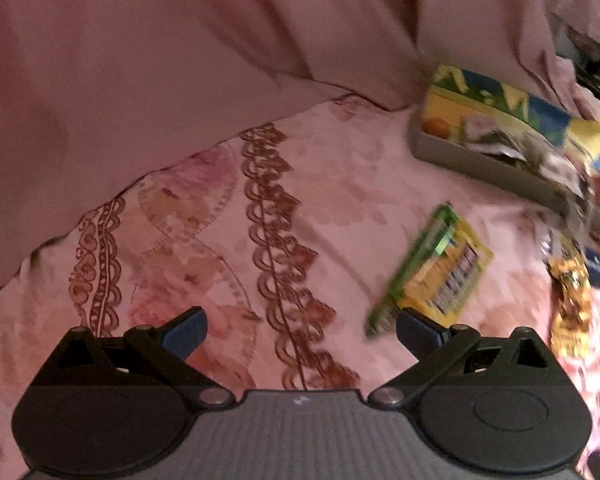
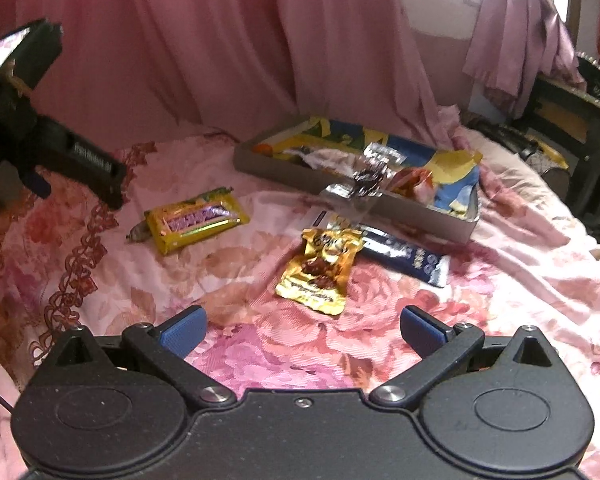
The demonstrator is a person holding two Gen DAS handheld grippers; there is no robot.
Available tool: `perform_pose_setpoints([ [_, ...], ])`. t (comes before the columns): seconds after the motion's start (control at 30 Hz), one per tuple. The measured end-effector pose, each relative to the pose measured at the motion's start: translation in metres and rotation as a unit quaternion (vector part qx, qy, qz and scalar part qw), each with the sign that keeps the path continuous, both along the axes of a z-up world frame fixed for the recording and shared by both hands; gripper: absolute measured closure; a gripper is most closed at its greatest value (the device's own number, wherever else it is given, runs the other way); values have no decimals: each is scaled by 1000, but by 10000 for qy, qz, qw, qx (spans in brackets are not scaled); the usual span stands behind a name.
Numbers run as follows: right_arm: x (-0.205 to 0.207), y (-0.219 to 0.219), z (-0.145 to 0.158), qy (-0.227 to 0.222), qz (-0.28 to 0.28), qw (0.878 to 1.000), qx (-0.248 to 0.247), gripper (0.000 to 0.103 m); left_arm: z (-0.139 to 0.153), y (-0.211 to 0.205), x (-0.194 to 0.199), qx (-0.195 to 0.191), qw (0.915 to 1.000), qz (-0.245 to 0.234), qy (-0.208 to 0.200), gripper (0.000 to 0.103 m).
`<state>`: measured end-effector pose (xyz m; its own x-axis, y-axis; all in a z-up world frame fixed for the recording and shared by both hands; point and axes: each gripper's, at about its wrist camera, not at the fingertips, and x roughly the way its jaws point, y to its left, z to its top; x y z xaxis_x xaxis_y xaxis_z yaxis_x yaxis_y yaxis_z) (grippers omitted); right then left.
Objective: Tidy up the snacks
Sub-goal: 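Move both tools back over the remaining snacks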
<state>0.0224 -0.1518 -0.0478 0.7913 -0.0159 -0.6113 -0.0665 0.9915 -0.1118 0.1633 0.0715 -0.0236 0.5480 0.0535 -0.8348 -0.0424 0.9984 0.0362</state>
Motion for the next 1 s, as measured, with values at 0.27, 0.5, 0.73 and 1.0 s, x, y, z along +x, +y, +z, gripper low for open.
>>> perform_pose_setpoints([
  [0.27, 63, 17, -15, 668, -402, 9930, 892, 1, -4, 29, 18, -249, 9979, 577, 143, 0],
  [0.5, 131, 37, -21, 1056, -1208, 9678, 1938, 1, 0, 59, 24, -882, 9904, 1061, -10, 0],
  [0.73, 181, 67, -30, 1423, -1461, 9506, 2339, 1, -10, 76, 32, -1296, 9818, 1391, 8, 0],
  [1.0, 198, 91, -44, 1456, -1477, 9602, 1872, 1, -25, 83, 39, -1461, 9783, 1463, 153, 0],
])
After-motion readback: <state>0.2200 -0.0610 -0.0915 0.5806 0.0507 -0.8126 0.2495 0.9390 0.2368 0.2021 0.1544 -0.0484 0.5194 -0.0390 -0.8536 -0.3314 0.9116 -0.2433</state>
